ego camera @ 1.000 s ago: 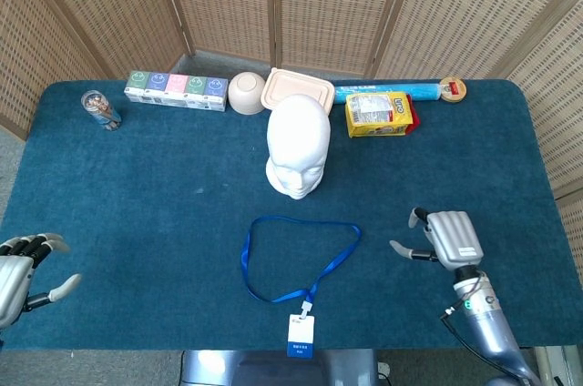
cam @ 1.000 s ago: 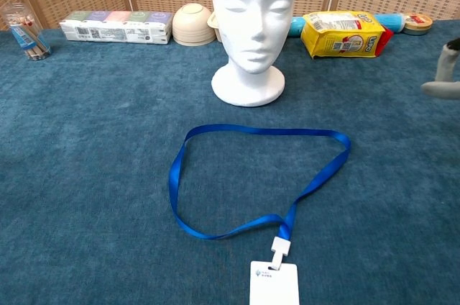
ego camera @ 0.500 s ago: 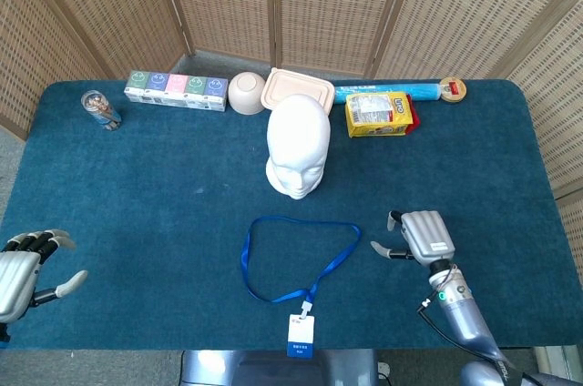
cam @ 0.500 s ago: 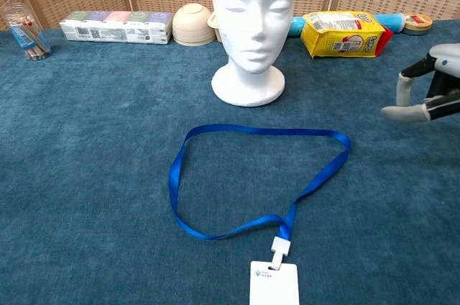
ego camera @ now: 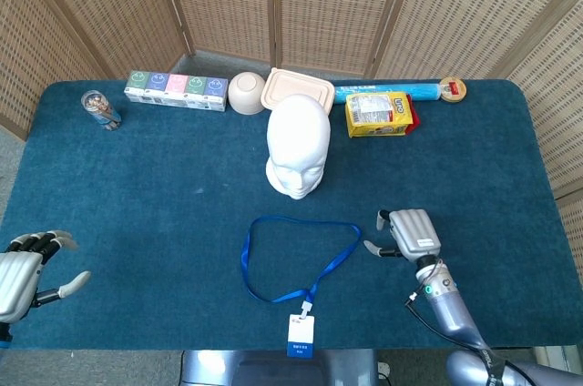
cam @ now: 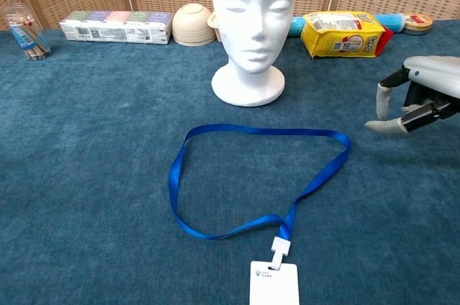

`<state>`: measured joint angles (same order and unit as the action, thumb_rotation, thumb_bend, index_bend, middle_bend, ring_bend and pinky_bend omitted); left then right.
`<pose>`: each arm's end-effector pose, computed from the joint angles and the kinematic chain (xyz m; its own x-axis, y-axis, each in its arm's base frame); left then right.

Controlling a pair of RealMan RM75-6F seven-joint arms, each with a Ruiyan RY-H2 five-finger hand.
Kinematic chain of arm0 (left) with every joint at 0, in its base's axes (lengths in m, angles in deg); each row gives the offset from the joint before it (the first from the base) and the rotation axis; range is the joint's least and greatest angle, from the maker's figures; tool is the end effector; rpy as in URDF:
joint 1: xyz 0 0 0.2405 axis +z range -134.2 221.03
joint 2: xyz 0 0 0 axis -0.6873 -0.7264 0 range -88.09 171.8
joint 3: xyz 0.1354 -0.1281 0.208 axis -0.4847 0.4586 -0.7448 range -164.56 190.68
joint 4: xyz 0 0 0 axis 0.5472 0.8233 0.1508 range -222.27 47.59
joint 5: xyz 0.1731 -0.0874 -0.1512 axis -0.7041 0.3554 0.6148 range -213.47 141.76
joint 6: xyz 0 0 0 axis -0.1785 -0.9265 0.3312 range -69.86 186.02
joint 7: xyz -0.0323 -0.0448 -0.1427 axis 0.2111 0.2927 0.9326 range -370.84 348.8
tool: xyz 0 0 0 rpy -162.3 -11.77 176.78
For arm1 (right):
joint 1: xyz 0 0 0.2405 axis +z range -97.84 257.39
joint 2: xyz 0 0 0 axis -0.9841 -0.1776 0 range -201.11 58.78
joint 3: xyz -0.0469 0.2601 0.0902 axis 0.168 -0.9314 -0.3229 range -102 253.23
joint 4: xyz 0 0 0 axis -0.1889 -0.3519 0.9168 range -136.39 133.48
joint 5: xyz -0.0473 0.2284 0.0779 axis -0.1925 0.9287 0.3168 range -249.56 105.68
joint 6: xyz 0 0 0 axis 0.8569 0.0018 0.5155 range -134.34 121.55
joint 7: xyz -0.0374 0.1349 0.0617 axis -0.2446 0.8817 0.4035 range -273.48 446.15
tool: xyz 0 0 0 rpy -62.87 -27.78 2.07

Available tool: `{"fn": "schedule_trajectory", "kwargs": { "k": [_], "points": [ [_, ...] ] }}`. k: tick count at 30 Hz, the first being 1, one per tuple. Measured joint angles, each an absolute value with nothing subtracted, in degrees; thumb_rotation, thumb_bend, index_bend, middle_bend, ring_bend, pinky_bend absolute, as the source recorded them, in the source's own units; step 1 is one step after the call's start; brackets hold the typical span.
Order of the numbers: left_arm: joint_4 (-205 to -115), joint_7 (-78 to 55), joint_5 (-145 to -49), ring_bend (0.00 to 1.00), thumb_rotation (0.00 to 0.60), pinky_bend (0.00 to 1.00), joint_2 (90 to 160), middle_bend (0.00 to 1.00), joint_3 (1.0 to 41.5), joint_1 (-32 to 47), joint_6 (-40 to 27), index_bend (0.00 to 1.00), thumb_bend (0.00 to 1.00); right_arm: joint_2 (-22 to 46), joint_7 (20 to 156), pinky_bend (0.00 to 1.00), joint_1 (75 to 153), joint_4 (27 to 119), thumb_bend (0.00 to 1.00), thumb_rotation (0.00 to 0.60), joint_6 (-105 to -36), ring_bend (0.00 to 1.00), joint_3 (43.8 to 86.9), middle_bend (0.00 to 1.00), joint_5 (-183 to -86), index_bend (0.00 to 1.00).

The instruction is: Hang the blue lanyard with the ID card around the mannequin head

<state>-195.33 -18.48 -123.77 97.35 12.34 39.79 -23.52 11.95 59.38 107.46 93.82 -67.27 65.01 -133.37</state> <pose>-0.3028 0.1675 0.1416 0.4067 0.1363 0.9033 0.9133 -0.0386 -0.4054 -0.2258 -0.3163 -0.0174 0.4036 -0.2869 0.8688 -0.9145 -0.1567 0.3731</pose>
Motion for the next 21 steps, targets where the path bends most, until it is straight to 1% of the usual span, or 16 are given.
{"fn": "schedule_trajectory", "kwargs": {
  "k": [7,21],
  "points": [
    [-195.2,-18.1,-123.7,0.28,0.031,0.24,97.4,0.31,12.5,39.5,-23.4,0.37,0.09,15.2,57.9,1.0,109.4,91.5,0.31,0.329,-66.9,1.0,64.6,1.0,-130.8,0.49],
    [-194.6,-17.2,-123.6,0.28,0.033,0.24,97.6,0.31,12.2,39.3,-23.2,0.37,0.09,22.1,54.5,1.0,112.5,83.6,0.31,0.336,-67.8,1.0,64.3,1.0,-127.5,0.49]
  ]
}}
